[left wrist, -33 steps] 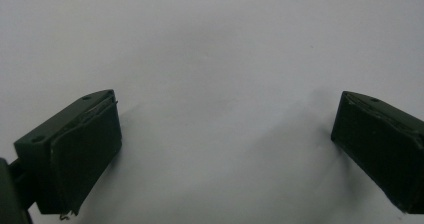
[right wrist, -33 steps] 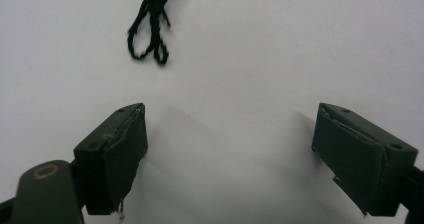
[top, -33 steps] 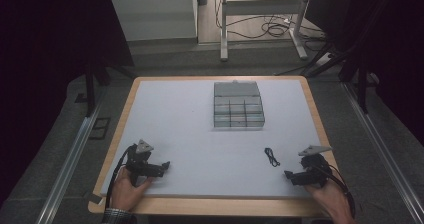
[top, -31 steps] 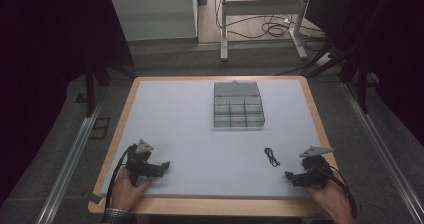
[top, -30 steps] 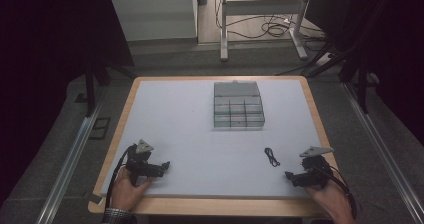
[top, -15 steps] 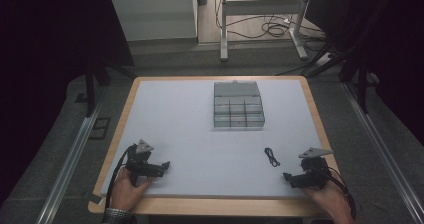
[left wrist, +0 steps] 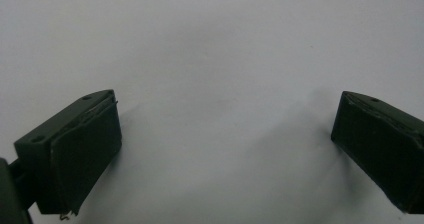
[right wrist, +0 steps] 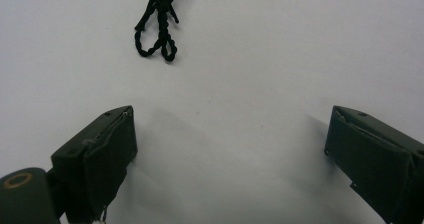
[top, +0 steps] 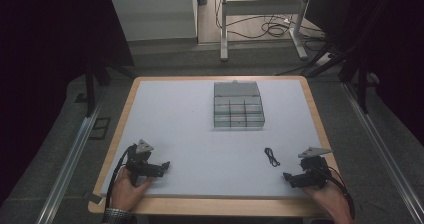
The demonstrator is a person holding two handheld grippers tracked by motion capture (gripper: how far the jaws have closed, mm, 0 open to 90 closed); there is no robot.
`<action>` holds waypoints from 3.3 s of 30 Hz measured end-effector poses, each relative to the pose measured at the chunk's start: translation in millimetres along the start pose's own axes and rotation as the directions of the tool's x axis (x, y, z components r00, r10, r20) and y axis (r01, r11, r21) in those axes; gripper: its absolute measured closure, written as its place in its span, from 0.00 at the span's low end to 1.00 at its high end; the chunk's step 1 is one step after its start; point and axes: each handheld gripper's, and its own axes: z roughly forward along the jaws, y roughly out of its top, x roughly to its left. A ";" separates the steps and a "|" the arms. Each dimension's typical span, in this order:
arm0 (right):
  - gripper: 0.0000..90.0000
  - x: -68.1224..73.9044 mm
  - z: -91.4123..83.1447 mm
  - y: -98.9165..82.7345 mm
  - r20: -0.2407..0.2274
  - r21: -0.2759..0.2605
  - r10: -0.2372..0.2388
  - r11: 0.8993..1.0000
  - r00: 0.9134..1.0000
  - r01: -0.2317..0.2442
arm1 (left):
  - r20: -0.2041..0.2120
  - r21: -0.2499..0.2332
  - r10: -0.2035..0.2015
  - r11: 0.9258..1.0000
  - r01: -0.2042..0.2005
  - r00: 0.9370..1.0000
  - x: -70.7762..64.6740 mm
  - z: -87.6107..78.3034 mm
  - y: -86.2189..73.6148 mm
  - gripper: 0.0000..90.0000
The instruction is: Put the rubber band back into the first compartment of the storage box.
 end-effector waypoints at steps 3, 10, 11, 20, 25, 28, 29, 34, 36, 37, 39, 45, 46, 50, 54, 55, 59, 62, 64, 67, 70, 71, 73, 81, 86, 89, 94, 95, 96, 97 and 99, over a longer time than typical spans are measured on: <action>0.08 0.4 -0.7 1.0 0.004 0.008 0.003 1.000 1.000 -0.003 | 0.000 0.000 0.000 1.000 0.000 1.000 0.0 0.0 0.0 0.00; 0.22 0.1 -5.9 1.6 0.009 0.013 0.019 1.000 1.000 -0.019 | 0.000 0.000 0.000 1.000 0.000 1.000 0.0 0.0 0.0 0.00; 0.25 0.3 -6.5 1.6 0.007 0.014 0.020 1.000 1.000 -0.020 | 0.000 0.000 0.000 1.000 0.000 1.000 0.0 0.0 0.0 0.00; 0.38 2.1 -10.4 3.2 -0.019 0.022 0.031 0.999 0.999 -0.030 | 0.000 0.000 0.000 1.000 0.000 1.000 0.0 0.0 0.0 0.00; 0.39 3.0 -10.7 5.5 -0.019 0.036 0.055 0.998 0.998 -0.054 | 0.000 0.000 0.000 1.000 0.000 1.000 0.0 0.0 0.0 0.00; 0.40 3.1 -10.5 6.6 -0.024 0.040 0.059 0.998 0.998 -0.058 | 0.000 0.000 0.001 1.000 -0.001 1.000 0.0 0.0 0.0 0.00; 0.40 3.6 -10.2 8.1 -0.036 0.046 0.061 0.997 0.997 -0.059 | 0.000 0.000 0.000 1.000 0.000 1.000 0.0 0.0 0.0 0.00; 0.40 8.1 -8.7 13.4 -0.030 0.058 0.038 0.998 0.999 -0.037 | 0.000 -0.001 -0.001 1.000 0.001 1.000 -0.1 0.0 0.0 0.00; 0.40 9.1 -9.9 16.8 -0.031 0.054 0.031 0.998 0.999 -0.030 | 0.000 -0.001 -0.001 1.000 0.001 1.000 -0.1 0.0 0.0 0.00; 0.41 9.4 -10.3 18.1 -0.027 0.051 0.027 0.998 0.999 -0.026 | 0.000 -0.001 -0.001 1.000 0.001 1.000 -0.1 0.0 0.0 0.00; 0.44 9.8 -10.8 19.9 -0.025 0.049 0.022 0.999 0.999 -0.021 | 0.000 -0.001 -0.001 1.000 0.001 1.000 -0.1 0.0 0.0 0.00; 0.51 11.3 -10.0 27.9 -0.071 0.061 0.000 0.998 0.997 0.005 | 0.000 -0.001 -0.001 1.000 0.001 1.000 -0.1 0.0 0.0 0.00; 0.51 11.3 -10.0 27.9 -0.071 0.061 0.000 0.998 0.997 0.005 | 0.000 -0.001 -0.001 1.000 0.001 1.000 -0.1 0.0 0.0 0.00; 0.53 11.8 -7.7 33.7 -0.093 0.098 -0.010 0.995 0.996 0.020 | 0.000 -0.001 -0.001 1.000 0.001 1.000 -0.1 0.0 0.0 0.00; 0.56 13.6 -5.7 40.9 -0.104 0.133 -0.024 0.990 0.994 0.037 | 0.001 -0.001 -0.001 1.000 0.001 1.000 -0.1 0.0 0.0 0.00; 0.57 14.2 -5.1 42.7 -0.105 0.139 -0.024 0.989 0.994 0.039 | 0.000 -0.001 -0.001 1.000 0.001 1.000 -0.1 0.0 0.0 0.00; 0.61 14.6 -3.8 50.2 -0.122 0.172 -0.034 0.984 0.992 0.055 | 0.001 -0.001 -0.001 1.000 0.001 1.000 0.0 0.0 0.0 0.00; 0.65 13.9 -3.5 55.7 -0.131 0.190 -0.038 0.980 0.991 0.063 | 0.001 -0.001 0.000 1.000 0.000 1.000 0.0 0.0 0.0 0.00; 0.66 14.0 -3.1 60.0 -0.138 0.206 -0.044 0.976 0.989 0.072 | 0.001 -0.001 -0.001 1.000 0.001 1.000 0.0 0.0 0.0 0.00; 0.69 15.8 -1.6 65.8 -0.143 0.234 -0.060 0.968 0.988 0.092 | 0.001 -0.001 -0.001 1.000 0.001 1.000 0.0 0.0 0.0 0.00; 0.71 17.4 0.3 70.3 -0.142 0.255 -0.075 0.961 0.987 0.110 | 0.001 -0.001 -0.001 1.000 0.001 1.000 -0.1 0.0 0.0 0.00; 0.72 17.8 1.2 72.0 -0.143 0.263 -0.080 0.958 0.986 0.116 | 0.001 -0.001 -0.001 1.000 0.001 1.000 -0.1 0.0 0.0 0.00; 0.73 18.5 3.2 75.0 -0.148 0.279 -0.087 0.952 0.985 0.126 | 0.001 -0.001 -0.001 1.000 0.001 1.000 -0.1 0.0 0.0 0.00; 0.76 23.0 12.0 87.4 -0.156 0.349 -0.136 0.919 0.978 0.184 | 0.001 -0.001 -0.001 1.000 0.001 1.000 -0.1 -0.1 -0.1 0.00; 0.77 27.2 17.6 93.8 -0.160 0.386 -0.157 0.899 0.975 0.208 | 0.001 -0.001 -0.001 1.000 0.001 1.000 -0.1 -0.1 -0.1 0.00; 0.77 28.8 21.3 95.6 -0.163 0.403 -0.167 0.888 0.972 0.220 | 0.001 -0.001 -0.001 1.000 0.001 1.000 -0.1 0.0 -0.1 0.00; 0.77 30.8 26.4 99.0 -0.158 0.432 -0.182 0.871 0.971 0.233 | 0.001 -0.001 -0.001 1.000 0.001 1.000 0.0 -0.1 0.0 0.00; 0.78 31.4 27.7 99.5 -0.156 0.440 -0.184 0.866 0.970 0.235 | 0.001 -0.001 -0.001 1.000 0.001 1.000 -0.1 -0.1 -0.1 0.00; 0.79 32.0 28.9 99.5 -0.156 0.444 -0.186 0.864 0.970 0.237 | 0.001 -0.001 -0.001 1.000 0.001 1.000 -0.1 -0.1 -0.1 0.00; 0.80 32.7 31.2 99.7 -0.155 0.454 -0.196 0.857 0.968 0.246 | 0.001 -0.001 -0.001 1.000 0.001 1.000 0.0 -0.1 -0.1 0.00; 0.84 34.3 33.7 100.3 -0.152 0.468 -0.210 0.845 0.966 0.257 | 0.001 -0.001 -0.001 1.000 0.001 1.000 0.0 -0.1 -0.1 0.00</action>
